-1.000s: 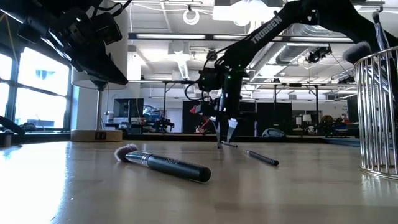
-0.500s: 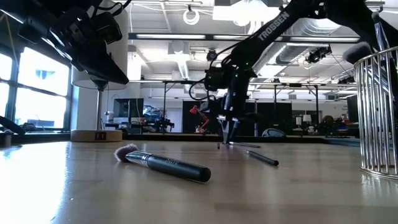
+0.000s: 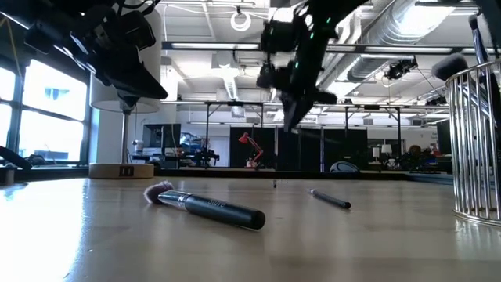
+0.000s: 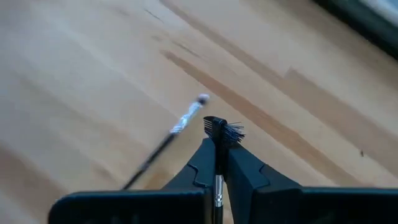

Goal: Pick & Place Makeup Brushes
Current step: Put the brow brush into the makeup holder

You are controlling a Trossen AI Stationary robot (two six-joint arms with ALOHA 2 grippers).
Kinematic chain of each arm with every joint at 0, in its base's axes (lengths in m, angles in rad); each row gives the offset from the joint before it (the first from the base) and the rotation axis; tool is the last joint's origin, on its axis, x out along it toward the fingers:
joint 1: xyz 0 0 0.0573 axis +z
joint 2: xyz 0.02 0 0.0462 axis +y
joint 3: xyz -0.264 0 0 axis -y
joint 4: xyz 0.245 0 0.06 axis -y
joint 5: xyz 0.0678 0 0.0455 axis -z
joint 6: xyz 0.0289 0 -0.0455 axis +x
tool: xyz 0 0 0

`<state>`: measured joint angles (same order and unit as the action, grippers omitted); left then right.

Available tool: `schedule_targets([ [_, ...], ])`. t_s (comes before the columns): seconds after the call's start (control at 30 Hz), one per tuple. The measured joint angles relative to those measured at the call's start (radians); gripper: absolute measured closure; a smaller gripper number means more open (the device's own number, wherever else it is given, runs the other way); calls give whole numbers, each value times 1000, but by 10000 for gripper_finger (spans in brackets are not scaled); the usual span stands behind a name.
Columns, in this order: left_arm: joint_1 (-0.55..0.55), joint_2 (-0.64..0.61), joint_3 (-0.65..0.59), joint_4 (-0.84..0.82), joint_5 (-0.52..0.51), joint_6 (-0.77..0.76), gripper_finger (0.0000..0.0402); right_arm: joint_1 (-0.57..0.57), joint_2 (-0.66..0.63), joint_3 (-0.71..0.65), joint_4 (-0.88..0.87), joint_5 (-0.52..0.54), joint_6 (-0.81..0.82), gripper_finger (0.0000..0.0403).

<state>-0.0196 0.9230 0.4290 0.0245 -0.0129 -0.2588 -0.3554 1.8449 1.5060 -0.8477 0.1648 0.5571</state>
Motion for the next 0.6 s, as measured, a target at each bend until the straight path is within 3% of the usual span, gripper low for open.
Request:
schedule_targets([
  [0.13,0,0,0,13,-5,-5,402,101,-210,-88,40,140,17,393],
  [0.27,0,0,0,62,-5,-46,402,243,-461,-297,158,262,114,393],
  [0.43,0,0,0,96,-3,-68,402,515,-783,-579,504,377,132,393],
  [0.6,0,0,0,95,4,-83,402,838,-928,-789,819,633,-32,393],
])
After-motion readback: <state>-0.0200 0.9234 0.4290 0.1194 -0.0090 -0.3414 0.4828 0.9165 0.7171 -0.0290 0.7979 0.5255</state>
